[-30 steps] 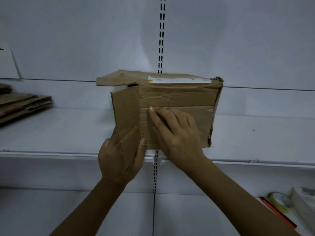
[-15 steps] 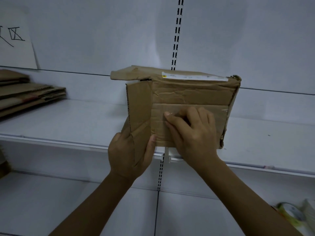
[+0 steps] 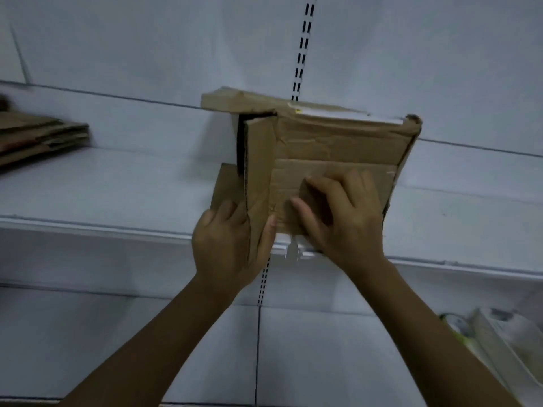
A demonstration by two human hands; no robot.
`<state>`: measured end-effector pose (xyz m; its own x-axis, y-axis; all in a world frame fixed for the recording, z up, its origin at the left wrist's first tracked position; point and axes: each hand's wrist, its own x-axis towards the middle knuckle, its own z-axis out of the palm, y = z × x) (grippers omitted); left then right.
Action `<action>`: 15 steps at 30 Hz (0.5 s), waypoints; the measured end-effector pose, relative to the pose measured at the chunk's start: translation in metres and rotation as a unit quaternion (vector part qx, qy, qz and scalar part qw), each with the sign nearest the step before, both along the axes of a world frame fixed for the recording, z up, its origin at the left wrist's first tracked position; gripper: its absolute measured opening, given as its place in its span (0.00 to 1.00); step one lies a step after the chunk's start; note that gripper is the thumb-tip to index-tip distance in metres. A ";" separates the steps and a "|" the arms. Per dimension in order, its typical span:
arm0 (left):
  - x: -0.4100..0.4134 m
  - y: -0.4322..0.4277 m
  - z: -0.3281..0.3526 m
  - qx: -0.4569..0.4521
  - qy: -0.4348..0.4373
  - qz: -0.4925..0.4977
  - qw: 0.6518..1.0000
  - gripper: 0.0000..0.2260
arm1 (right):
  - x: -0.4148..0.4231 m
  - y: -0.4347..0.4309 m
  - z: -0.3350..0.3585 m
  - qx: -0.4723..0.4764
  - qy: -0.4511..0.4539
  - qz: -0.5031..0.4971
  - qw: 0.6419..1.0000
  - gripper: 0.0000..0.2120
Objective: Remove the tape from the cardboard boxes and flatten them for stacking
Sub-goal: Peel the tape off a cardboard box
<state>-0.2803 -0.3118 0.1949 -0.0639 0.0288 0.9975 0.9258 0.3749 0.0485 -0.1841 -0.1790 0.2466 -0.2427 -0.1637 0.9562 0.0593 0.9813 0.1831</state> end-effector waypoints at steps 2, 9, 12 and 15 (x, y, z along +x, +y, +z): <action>0.000 -0.001 0.001 -0.002 0.012 -0.002 1.000 0.09 | -0.001 -0.001 -0.001 -0.007 -0.009 -0.009 1.000 0.13; -0.006 -0.002 -0.004 -0.024 0.014 -0.002 1.000 0.10 | 0.001 -0.003 -0.010 0.008 0.016 -0.048 0.999 0.05; -0.005 -0.006 -0.002 -0.068 0.009 -0.002 0.998 0.08 | 0.004 -0.009 -0.014 -0.010 0.033 -0.133 0.991 0.08; -0.003 -0.009 0.000 -0.105 -0.002 0.000 0.994 0.08 | 0.006 -0.014 -0.014 0.035 0.015 -0.249 0.968 0.12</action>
